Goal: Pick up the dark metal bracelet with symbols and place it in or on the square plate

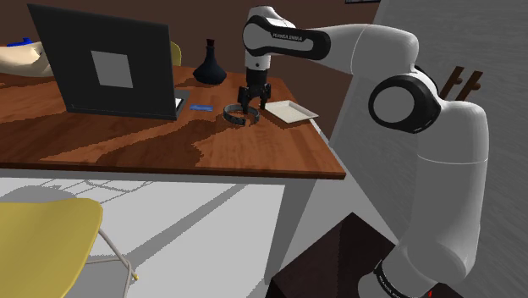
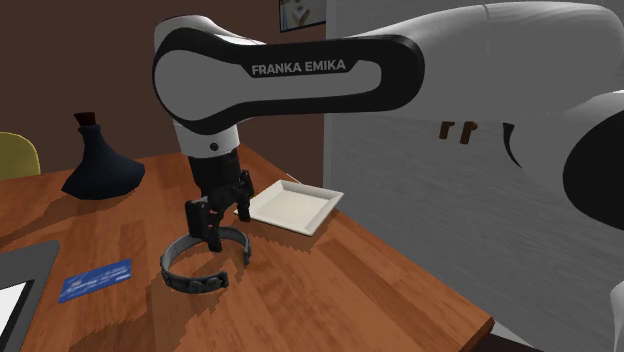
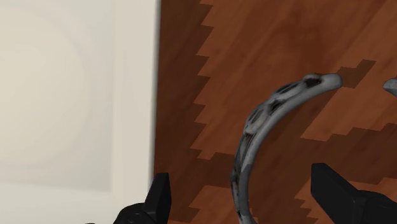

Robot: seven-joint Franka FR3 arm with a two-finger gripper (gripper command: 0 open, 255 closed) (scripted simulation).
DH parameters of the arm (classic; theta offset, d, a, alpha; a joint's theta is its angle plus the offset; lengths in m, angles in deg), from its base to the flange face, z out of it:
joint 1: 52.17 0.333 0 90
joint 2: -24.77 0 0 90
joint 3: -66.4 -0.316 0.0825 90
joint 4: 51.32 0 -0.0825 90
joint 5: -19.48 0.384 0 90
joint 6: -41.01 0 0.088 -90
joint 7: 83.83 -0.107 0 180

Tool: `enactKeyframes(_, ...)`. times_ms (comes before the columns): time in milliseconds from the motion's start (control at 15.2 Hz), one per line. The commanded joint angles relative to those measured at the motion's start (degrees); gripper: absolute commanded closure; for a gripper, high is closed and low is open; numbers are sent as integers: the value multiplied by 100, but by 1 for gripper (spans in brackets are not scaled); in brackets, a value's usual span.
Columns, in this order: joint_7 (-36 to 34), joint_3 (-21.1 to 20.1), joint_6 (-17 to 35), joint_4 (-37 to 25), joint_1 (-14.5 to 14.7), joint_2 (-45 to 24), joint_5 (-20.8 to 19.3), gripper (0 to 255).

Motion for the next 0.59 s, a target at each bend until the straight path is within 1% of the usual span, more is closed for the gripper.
enactKeyframes(0, 2, 3, 3, 11, -4, -1, -1, 0)
enactKeyframes(132, 2, 2, 3, 11, -4, -1, -1, 0)
enactKeyframes(198, -1, 2, 9, 20, -3, 2, -1, 255)
enactKeyframes(528, 5, 3, 12, 38, -7, 17, 0, 255)
